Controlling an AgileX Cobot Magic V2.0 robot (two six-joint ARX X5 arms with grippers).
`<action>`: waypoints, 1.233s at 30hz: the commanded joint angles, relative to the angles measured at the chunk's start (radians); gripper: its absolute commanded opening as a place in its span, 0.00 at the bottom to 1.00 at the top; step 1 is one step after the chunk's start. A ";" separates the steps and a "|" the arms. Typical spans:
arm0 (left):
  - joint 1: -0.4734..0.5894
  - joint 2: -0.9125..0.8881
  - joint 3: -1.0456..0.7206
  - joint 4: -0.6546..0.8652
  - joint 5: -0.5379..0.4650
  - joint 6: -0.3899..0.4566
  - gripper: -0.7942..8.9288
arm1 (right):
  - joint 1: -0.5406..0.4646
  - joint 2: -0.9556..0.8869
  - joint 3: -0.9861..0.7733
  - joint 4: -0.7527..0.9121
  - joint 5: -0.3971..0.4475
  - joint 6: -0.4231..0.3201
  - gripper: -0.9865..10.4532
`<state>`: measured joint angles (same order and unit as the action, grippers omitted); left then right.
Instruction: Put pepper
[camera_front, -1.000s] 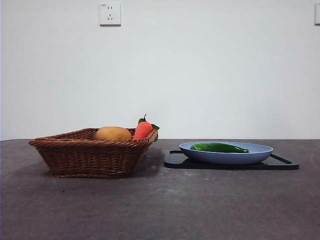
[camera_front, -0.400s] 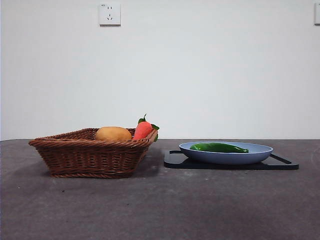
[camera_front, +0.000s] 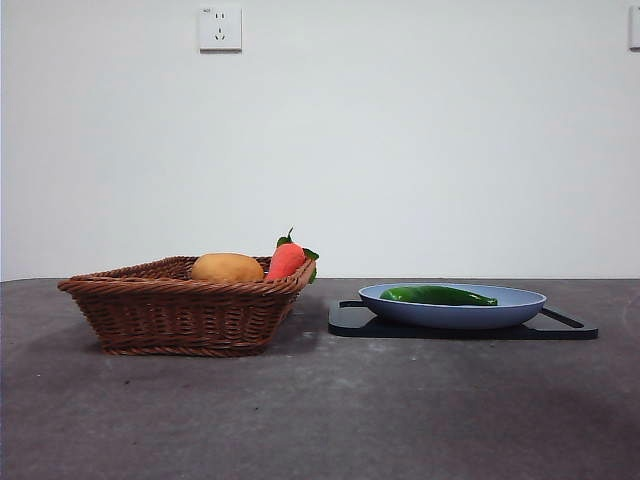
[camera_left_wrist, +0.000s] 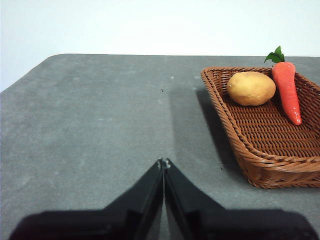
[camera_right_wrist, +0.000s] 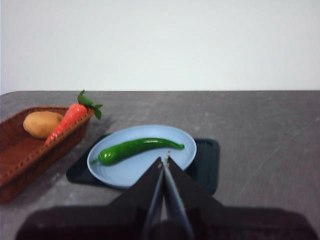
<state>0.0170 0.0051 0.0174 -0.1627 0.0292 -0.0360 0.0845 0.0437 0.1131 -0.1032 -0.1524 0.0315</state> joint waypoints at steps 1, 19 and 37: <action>0.002 -0.004 -0.011 0.012 0.001 -0.006 0.09 | 0.000 -0.016 -0.036 0.021 0.007 0.012 0.09; 0.002 -0.004 -0.011 0.012 0.001 -0.006 0.09 | 0.001 -0.045 -0.105 -0.029 0.029 0.035 0.09; 0.002 -0.004 -0.011 0.012 0.001 -0.006 0.09 | 0.001 -0.043 -0.105 -0.029 0.029 0.035 0.09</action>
<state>0.0170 0.0051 0.0177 -0.1627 0.0296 -0.0360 0.0849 0.0036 0.0116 -0.1410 -0.1272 0.0566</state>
